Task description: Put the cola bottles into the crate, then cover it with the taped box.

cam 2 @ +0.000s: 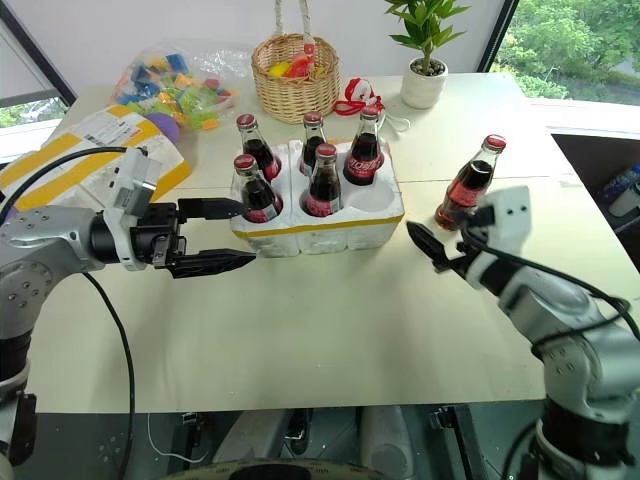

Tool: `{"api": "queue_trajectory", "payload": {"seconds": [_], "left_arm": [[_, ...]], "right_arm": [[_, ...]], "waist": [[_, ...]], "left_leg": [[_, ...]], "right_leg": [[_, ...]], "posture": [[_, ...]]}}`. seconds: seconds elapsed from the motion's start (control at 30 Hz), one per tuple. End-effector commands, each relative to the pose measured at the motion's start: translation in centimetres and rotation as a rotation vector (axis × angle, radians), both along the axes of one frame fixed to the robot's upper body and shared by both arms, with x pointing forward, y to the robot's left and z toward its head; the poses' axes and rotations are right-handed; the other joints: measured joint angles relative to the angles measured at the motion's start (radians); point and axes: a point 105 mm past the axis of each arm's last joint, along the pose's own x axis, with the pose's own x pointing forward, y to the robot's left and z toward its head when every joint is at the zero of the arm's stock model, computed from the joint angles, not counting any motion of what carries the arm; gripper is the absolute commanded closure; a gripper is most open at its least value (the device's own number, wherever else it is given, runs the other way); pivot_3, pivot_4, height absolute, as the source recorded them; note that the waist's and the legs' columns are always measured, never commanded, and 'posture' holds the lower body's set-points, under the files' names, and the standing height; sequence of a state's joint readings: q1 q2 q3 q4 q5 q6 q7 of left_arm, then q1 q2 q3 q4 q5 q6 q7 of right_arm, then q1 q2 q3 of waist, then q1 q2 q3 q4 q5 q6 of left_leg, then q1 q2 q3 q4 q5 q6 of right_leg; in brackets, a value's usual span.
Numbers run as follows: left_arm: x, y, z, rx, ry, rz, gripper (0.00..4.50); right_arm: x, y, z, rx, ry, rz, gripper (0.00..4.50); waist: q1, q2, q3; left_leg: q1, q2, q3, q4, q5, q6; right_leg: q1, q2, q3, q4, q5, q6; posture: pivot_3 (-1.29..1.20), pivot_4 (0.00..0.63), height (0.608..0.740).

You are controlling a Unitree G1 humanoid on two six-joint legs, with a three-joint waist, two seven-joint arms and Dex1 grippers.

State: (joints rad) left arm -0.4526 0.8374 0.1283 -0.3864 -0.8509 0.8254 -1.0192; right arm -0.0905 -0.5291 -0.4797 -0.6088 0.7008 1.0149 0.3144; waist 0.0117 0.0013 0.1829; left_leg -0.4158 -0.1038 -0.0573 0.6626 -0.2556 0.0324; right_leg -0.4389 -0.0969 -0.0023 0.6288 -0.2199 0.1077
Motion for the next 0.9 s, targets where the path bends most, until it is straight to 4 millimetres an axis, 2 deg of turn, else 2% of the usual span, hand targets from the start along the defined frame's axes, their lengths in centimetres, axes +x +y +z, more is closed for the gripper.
{"api": "queue_trajectory", "payload": {"seconds": [0.03,0.13,0.23,0.43,0.6,0.9], "left_arm": [[0.2,-0.2,0.7,-0.001,-0.05,-0.02,0.0],[0.2,-0.4,0.8,-0.007,-0.05,-0.038,0.0],[0.2,-0.6,0.9,-0.014,-0.051,-0.052,0.0],[-0.2,-0.8,1.1,-0.023,-0.044,-0.07,0.0],[-0.4,-0.5,1.4,-0.023,-0.047,-0.052,0.0],[-0.7,-0.5,1.4,-0.018,-0.051,-0.033,0.0]], "right_arm": [[-1.0,-3.4,1.6,-0.051,-0.084,-0.167,0.04],[-1.0,-2.7,2.0,0.028,-0.106,-0.114,0.04],[-0.3,-2.0,2.1,-0.052,-0.129,-0.083,0.04],[1.3,-1.3,2.0,-0.081,-0.151,-0.042,0.04],[3.4,-3.6,2.0,-0.102,-0.16,-0.111,0.04],[5.7,-5.0,2.1,-0.059,-0.169,-0.144,0.04]], "waist": [[0.001,0.0,0.0],[-0.001,0.0,0.0],[-0.002,0.0,0.0],[0.002,0.0,0.0],[0.001,0.0,0.0],[0.001,0.0,0.0]], "left_leg": [[0.001,0.0,0.0,0.0,0.0,0.0],[0.004,0.0,0.0,0.0,0.0,0.0],[0.006,0.001,0.0,0.0,0.0,0.001],[0.006,0.001,0.0,0.0,0.0,0.001],[0.006,0.001,0.0,0.0,0.0,0.001],[0.006,0.001,0.0,0.0,0.0,0.001]], "right_leg": [[0.001,0.0,0.0,0.0,0.0,0.0],[0.004,0.0,0.0,0.0,0.0,0.0],[0.006,0.0,0.0,-0.001,0.0,0.0],[0.006,0.0,0.0,-0.001,0.0,0.0],[0.007,0.0,0.0,-0.002,0.0,0.0],[0.007,0.0,0.0,-0.002,0.0,0.0]], "posture": [[0.0,0.15,0.732],[0.0,0.15,0.732],[0.0,0.15,0.732],[0.0,0.15,0.732],[0.0,0.15,0.732],[0.0,0.15,0.732]]}}
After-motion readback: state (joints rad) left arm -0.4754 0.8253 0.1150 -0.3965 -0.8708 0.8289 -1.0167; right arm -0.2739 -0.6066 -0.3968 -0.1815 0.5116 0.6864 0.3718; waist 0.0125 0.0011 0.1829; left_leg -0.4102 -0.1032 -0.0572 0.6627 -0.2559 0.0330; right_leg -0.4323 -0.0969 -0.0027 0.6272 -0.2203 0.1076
